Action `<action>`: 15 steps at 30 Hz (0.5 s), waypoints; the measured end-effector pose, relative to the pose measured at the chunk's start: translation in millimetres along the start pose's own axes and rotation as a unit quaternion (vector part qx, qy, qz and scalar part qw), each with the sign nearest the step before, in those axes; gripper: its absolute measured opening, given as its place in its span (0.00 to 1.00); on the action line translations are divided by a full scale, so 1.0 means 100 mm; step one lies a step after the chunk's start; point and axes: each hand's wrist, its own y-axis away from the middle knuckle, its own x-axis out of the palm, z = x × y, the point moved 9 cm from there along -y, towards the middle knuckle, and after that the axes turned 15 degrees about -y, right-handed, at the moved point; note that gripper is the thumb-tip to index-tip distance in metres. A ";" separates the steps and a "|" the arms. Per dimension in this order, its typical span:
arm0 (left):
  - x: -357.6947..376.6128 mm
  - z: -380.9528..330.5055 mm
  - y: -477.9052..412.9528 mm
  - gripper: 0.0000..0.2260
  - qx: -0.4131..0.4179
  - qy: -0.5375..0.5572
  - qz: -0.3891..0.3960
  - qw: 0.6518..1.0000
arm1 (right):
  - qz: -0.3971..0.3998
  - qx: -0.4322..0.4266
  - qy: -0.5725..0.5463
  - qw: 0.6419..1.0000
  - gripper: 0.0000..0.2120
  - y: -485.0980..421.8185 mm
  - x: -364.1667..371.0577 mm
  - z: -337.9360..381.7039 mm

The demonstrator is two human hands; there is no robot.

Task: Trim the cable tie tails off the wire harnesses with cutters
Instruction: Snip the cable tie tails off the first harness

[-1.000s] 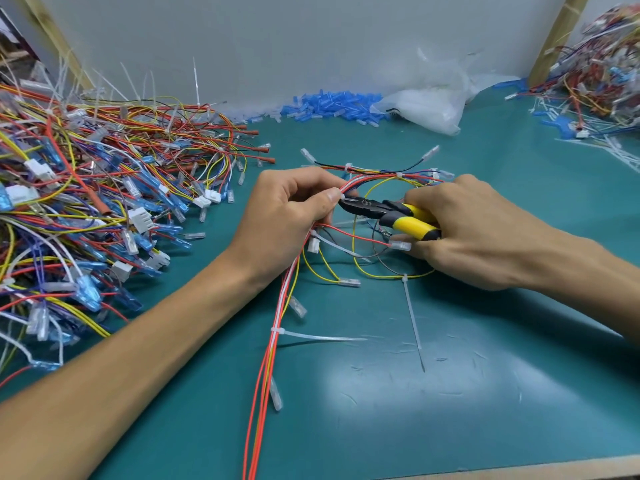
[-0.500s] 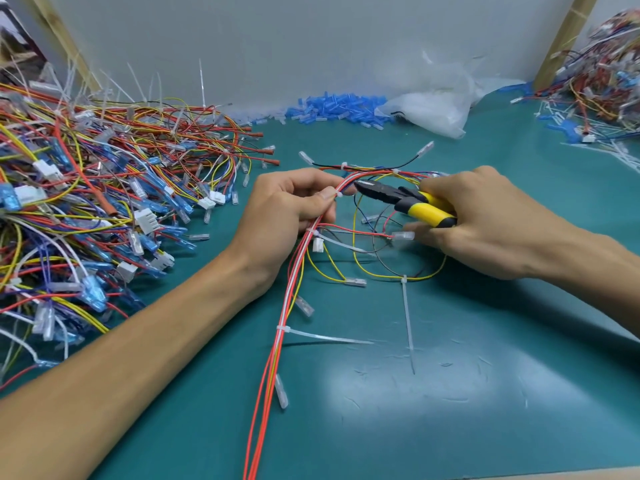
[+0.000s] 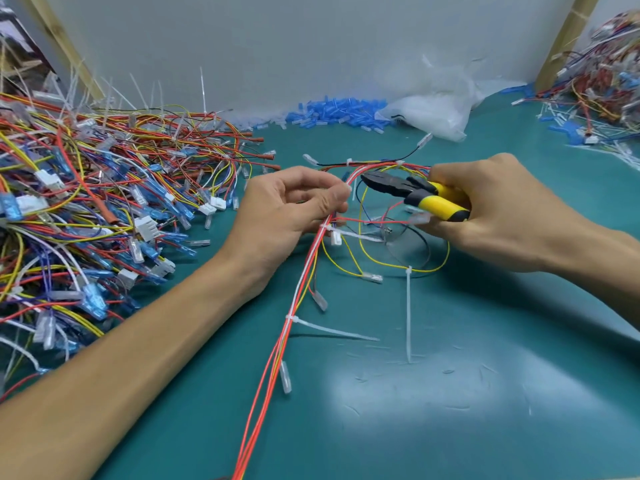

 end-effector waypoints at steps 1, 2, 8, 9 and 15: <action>-0.01 -0.03 0.00 0.07 0.012 -0.049 0.001 0.999 | -0.002 0.006 0.004 1.000 0.17 0.00 0.00 -0.02; -0.03 -0.07 0.00 0.05 0.026 -0.095 0.003 0.995 | -0.006 0.011 0.006 1.000 0.17 0.00 0.00 -0.04; -0.08 -0.15 0.01 0.19 0.041 -0.316 0.063 0.946 | -0.040 0.024 0.005 0.999 0.18 -0.01 -0.04 -0.12; -0.06 -0.12 0.02 0.19 0.026 -0.320 0.099 0.942 | -0.047 0.026 0.006 0.999 0.19 -0.01 -0.05 -0.13; 0.11 0.00 0.10 0.09 -0.041 -0.187 0.264 0.945 | -0.105 0.044 -0.008 0.993 0.20 -0.03 -0.15 -0.19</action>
